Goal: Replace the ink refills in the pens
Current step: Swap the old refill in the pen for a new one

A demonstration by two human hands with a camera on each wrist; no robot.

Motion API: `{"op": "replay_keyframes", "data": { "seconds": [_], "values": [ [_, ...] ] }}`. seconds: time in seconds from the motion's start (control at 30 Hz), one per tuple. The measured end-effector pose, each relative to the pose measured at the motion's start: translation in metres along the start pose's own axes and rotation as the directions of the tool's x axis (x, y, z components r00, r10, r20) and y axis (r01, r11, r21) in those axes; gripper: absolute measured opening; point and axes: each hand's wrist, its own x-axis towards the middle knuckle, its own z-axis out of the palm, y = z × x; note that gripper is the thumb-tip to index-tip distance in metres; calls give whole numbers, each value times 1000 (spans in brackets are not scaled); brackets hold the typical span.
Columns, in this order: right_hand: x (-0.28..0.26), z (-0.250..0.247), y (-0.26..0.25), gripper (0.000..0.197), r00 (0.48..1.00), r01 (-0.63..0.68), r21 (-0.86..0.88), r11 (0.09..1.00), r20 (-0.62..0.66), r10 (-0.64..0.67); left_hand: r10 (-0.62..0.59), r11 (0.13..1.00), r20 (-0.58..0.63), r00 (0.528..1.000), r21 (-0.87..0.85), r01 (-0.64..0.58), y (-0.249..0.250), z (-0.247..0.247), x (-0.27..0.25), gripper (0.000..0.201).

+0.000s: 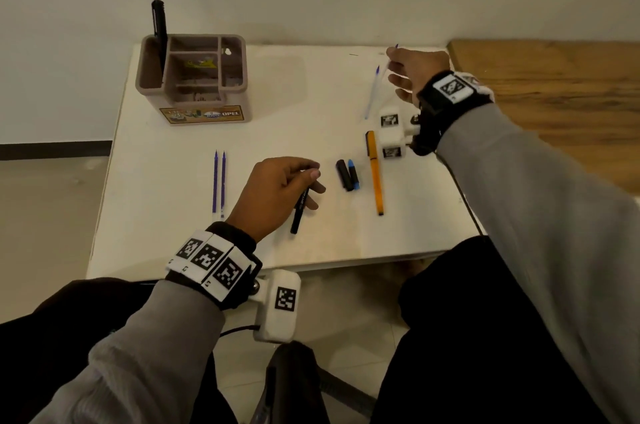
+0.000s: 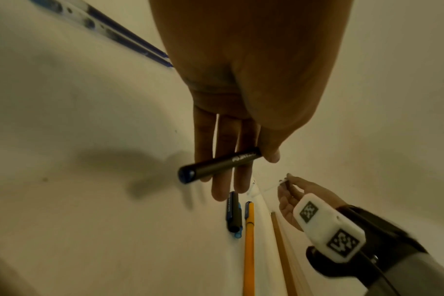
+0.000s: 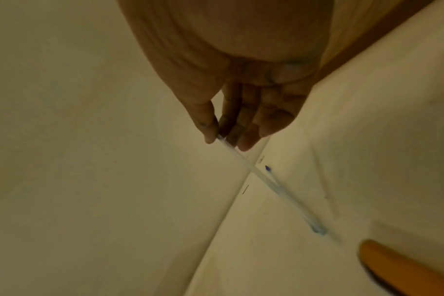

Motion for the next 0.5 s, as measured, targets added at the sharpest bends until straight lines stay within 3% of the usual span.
{"op": "replay_keyframes", "data": {
  "seconds": [0.1,0.2,0.27,0.4,0.5],
  "values": [
    [26,1,-1,16,998,-57,-72,996,29,59,-16,1000,-14,1000,-11,16,0,0,4,19],
    [34,-3,2,13,997,-17,-243,970,65,34,-28,1000,-22,999,-14,28,-1,0,5,19],
    [38,-7,8,21,992,13,-266,964,127,21,-28,1000,-25,999,-9,28,-1,-1,4,19],
    [34,-3,12,20,999,-10,-361,932,28,22,-7,1000,-44,999,-1,7,3,-3,4,18],
    [25,0,13,24,999,-35,-308,951,-8,34,7,1000,-64,998,-2,-7,9,-6,2,18]
  ]
}}
